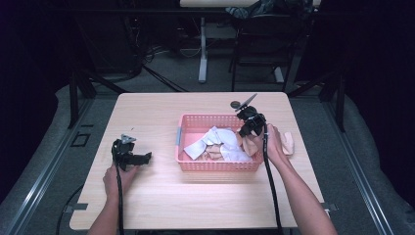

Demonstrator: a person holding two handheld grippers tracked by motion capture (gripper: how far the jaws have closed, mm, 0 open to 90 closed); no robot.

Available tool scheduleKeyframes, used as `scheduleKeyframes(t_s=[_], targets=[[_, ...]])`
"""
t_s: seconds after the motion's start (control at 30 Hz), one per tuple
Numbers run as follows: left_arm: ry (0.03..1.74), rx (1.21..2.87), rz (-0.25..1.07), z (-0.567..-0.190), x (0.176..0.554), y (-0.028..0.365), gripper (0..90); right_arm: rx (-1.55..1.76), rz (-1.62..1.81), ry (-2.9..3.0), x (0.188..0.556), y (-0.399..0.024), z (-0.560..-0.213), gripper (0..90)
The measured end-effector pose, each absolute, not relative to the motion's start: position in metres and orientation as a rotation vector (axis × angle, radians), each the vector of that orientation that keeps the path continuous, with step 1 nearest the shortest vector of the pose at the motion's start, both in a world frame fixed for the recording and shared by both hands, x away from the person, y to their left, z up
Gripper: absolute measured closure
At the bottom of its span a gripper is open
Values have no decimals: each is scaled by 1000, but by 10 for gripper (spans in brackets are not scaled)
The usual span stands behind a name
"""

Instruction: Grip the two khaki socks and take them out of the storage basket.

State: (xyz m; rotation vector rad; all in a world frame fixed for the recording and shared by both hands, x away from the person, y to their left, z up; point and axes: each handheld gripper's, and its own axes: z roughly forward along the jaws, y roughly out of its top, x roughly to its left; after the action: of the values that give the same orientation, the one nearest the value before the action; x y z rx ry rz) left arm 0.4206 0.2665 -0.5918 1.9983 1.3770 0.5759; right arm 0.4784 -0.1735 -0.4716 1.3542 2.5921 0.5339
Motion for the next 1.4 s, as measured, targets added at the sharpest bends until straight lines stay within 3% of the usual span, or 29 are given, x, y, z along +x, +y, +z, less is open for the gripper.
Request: scheduleKeyframes(t_s=[0.83, 1.4], targets=[[1377, 1999, 576, -592, 421, 266, 6, 1273, 816, 2462, 453, -197, -375, 871], [1377, 1999, 576, -592, 421, 266, 6, 1323, 881, 2363, 444, -244, -353, 870]])
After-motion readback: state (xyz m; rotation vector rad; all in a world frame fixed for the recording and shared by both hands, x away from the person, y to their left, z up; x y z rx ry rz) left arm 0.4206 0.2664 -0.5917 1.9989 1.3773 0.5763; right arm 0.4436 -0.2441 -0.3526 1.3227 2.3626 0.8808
